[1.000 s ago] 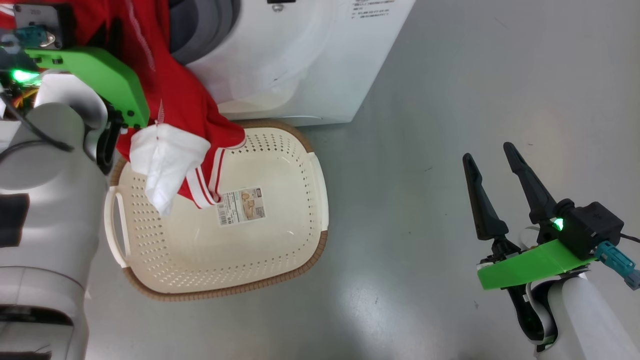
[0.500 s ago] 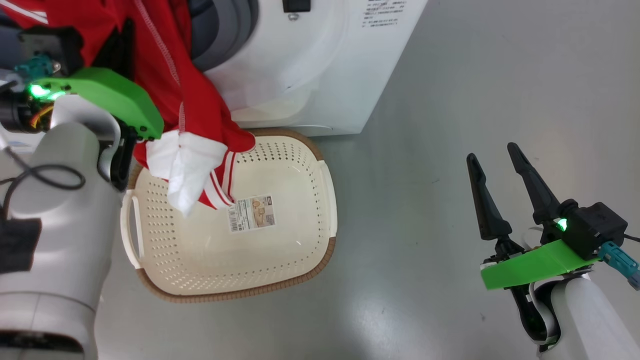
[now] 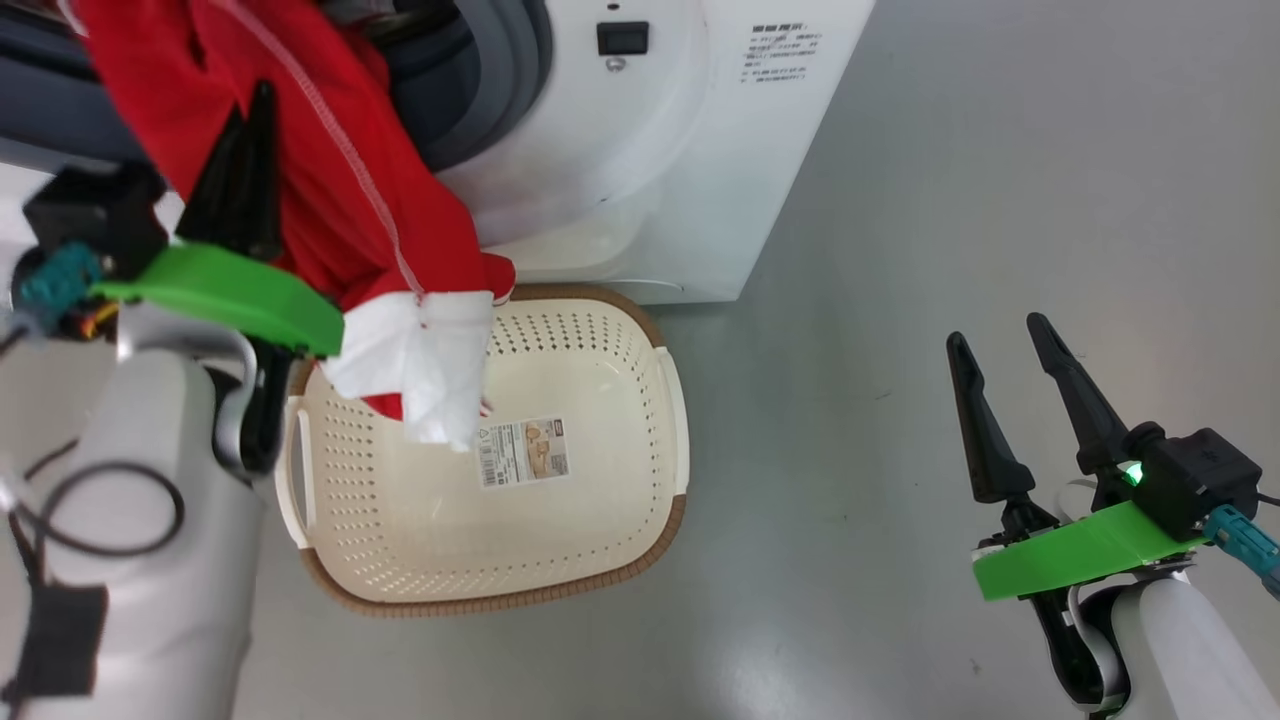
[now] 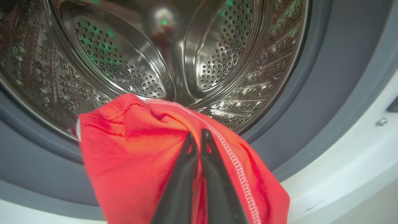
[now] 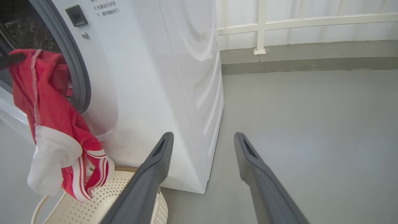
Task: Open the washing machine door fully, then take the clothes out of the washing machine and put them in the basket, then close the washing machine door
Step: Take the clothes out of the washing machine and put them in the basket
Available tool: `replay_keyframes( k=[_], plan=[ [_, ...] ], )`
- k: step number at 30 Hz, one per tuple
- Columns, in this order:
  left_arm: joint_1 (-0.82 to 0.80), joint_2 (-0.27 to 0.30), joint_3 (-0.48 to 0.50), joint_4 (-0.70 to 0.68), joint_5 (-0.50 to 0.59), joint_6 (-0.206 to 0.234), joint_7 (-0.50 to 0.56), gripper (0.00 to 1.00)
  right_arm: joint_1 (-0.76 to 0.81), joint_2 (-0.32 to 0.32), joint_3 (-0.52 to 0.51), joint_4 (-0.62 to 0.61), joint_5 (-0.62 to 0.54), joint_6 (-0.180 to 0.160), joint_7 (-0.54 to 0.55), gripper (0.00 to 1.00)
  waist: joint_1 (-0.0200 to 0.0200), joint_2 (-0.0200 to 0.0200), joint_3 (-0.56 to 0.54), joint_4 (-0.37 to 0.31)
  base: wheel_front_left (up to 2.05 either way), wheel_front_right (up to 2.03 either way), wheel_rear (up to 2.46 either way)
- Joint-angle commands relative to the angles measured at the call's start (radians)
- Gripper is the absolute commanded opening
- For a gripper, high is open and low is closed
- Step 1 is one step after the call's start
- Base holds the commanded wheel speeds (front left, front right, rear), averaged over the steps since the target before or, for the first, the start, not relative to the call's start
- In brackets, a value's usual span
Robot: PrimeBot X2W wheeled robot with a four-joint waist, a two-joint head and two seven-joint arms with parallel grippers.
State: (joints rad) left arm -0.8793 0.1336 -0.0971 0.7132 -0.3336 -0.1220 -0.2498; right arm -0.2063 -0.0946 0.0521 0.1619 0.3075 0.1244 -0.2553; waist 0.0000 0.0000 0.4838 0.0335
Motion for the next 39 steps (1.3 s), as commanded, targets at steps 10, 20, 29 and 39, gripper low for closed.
replay_keyframes(
  k=[10, 20, 29, 39],
  plan=[
    [0.268, -0.031, 0.123, -0.344, 0.098, 0.006, -0.012, 0.00, 0.045, -0.005, 0.012, -0.027, 0.004, 0.006, -0.006, 1.00, 0.0000, 0.0000, -0.035, 0.000, 0.00, 0.00, 0.00],
    [0.494, -0.076, 0.126, -0.596, 0.118, 0.005, -0.012, 0.00, 0.055, -0.006, 0.012, -0.025, 0.004, 0.006, -0.006, 1.00, 0.0000, 0.0000, -0.052, -0.002, 0.00, 0.00, 0.00],
    [0.597, -0.082, 0.046, -0.601, 0.095, 0.021, -0.012, 0.00, 0.052, -0.006, 0.018, -0.023, 0.006, 0.006, -0.006, 1.00, 0.0000, 0.0000, -0.048, -0.010, 0.00, 0.00, 0.00],
    [0.524, -0.083, 0.005, -0.333, 0.037, 0.029, -0.012, 0.00, 0.026, -0.004, 0.024, -0.030, 0.008, 0.006, -0.006, 1.00, 0.0000, 0.0000, -0.001, -0.027, 0.00, 0.00, 0.00]
  ],
)
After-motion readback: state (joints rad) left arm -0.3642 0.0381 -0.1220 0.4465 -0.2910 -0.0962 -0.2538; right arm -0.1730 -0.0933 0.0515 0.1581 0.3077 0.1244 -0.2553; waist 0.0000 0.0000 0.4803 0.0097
